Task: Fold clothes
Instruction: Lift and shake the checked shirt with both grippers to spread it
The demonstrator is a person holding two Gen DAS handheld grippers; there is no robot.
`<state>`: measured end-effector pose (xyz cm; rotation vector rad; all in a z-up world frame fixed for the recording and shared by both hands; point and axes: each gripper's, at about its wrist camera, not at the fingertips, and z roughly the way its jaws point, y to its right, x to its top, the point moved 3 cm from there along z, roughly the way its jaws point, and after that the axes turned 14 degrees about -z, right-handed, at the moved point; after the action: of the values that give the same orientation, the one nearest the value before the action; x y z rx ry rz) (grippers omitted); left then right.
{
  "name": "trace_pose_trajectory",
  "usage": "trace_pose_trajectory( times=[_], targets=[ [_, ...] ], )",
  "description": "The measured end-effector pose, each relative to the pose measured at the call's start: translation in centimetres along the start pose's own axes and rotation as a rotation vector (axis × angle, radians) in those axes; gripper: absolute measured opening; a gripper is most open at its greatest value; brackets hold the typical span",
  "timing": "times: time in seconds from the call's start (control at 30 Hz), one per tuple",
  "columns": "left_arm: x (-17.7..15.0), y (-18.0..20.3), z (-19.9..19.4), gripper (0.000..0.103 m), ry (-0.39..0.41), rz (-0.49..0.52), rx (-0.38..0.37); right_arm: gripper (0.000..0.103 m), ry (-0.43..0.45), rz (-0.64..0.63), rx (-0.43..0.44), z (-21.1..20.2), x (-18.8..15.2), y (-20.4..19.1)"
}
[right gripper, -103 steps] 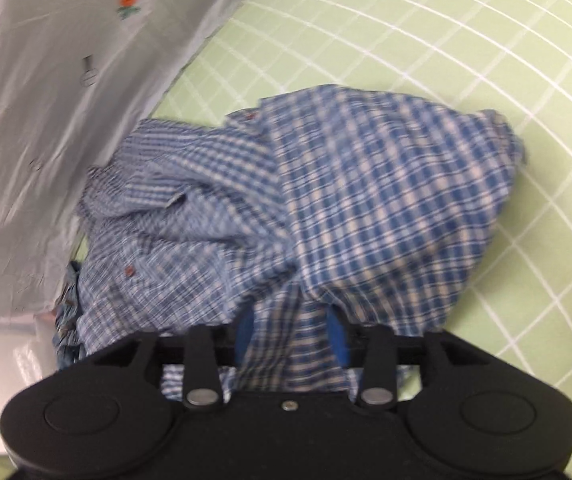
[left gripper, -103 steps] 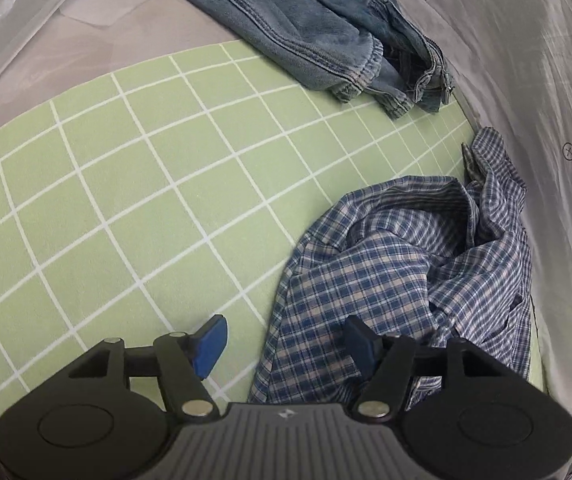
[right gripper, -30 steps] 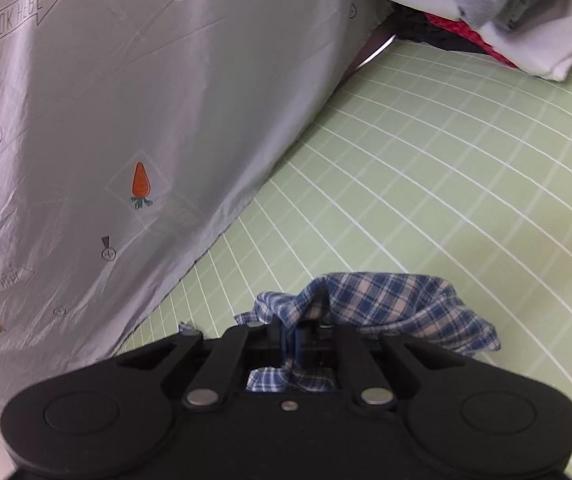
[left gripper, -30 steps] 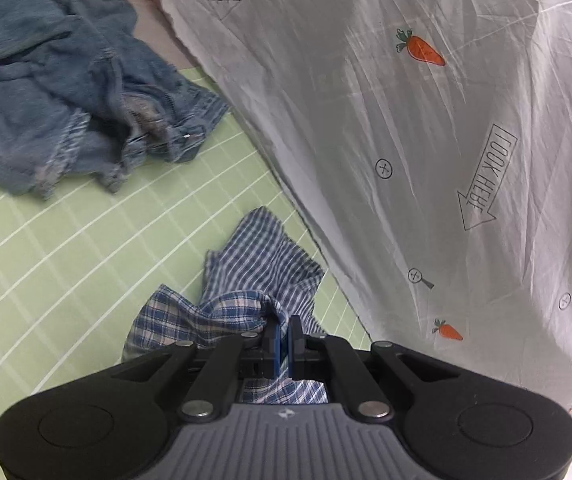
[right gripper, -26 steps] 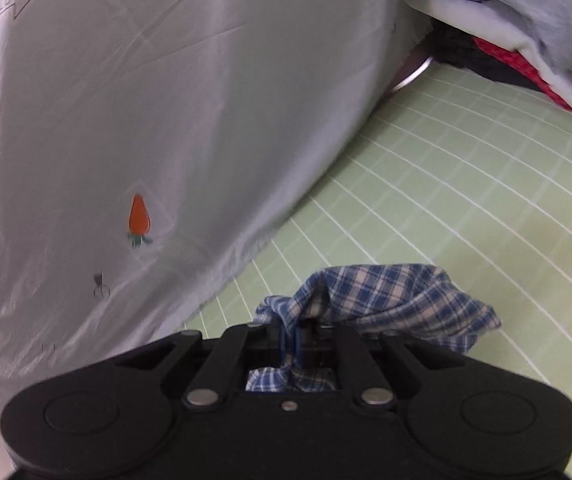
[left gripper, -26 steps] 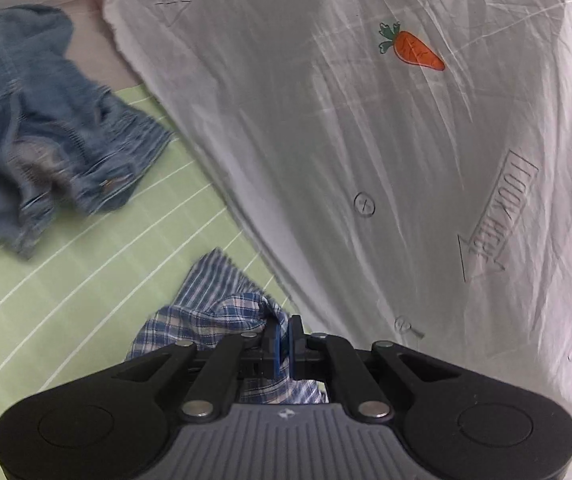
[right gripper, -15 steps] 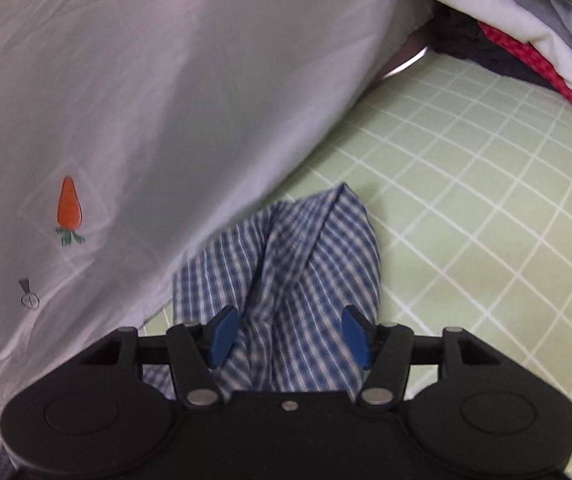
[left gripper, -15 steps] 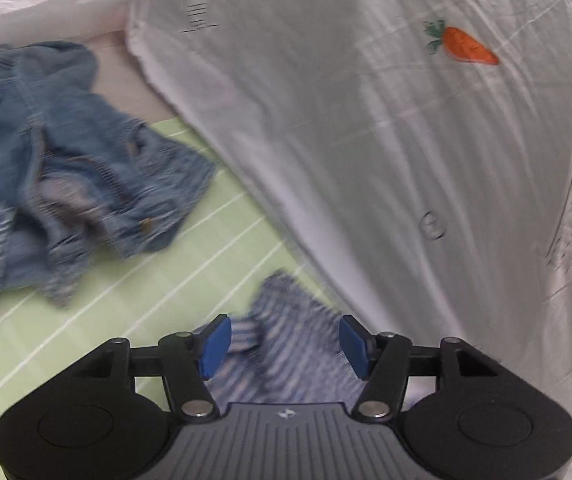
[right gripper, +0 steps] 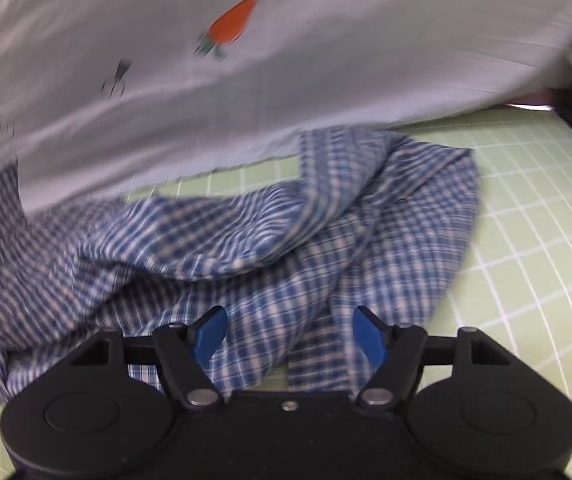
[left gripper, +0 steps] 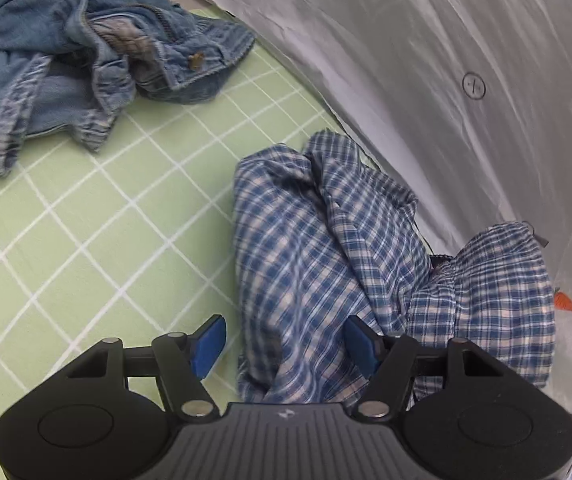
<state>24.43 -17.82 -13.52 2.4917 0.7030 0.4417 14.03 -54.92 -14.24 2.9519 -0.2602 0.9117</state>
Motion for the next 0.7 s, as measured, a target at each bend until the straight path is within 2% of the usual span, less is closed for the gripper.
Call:
trace_pose_trajectory(
  times=[0.07, 0.17, 0.23, 0.3, 0.33, 0.43, 0.57, 0.7],
  targets=[
    [1.1, 0.9, 0.8, 0.066, 0.003, 0.003, -0.015, 0.059, -0.019, -0.056, 0.018, 1.6, 1.9, -0.1],
    [3.6, 2.7, 1.7, 0.066, 0.026, 0.001, -0.037, 0.056, 0.105, 0.01, 0.007, 2.3, 6.0, 1.4],
    [5.2, 4.0, 0.9, 0.066, 0.101, 0.009, -0.083, 0.057, 0.252, 0.143, 0.023, 1.5, 8.1, 3.2],
    [6.0, 4.3, -0.1, 0.07, 0.172, 0.0, -0.107, 0.058, 0.31, 0.154, -0.026, 0.6, 9.3, 3.7],
    [6.4, 4.5, -0.6, 0.077, 0.208, -0.005, -0.117, 0.059, 0.304, 0.135, -0.056, 0.3, 9.2, 3.6],
    [5.7, 3.2, -1.0, 0.078, 0.217, -0.022, -0.056, 0.064, 0.243, 0.149, -0.09, 0.0, 6.9, 3.6],
    [3.2, 0.5, -0.8, 0.078, 0.135, -0.028, -0.009, 0.076, 0.127, 0.279, -0.091, -0.3, 1.5, 3.3],
    [1.0, -1.4, -0.9, 0.078, 0.073, -0.073, -0.011, 0.078, 0.063, 0.37, -0.046, -0.1, -2.1, 2.7]
  ],
)
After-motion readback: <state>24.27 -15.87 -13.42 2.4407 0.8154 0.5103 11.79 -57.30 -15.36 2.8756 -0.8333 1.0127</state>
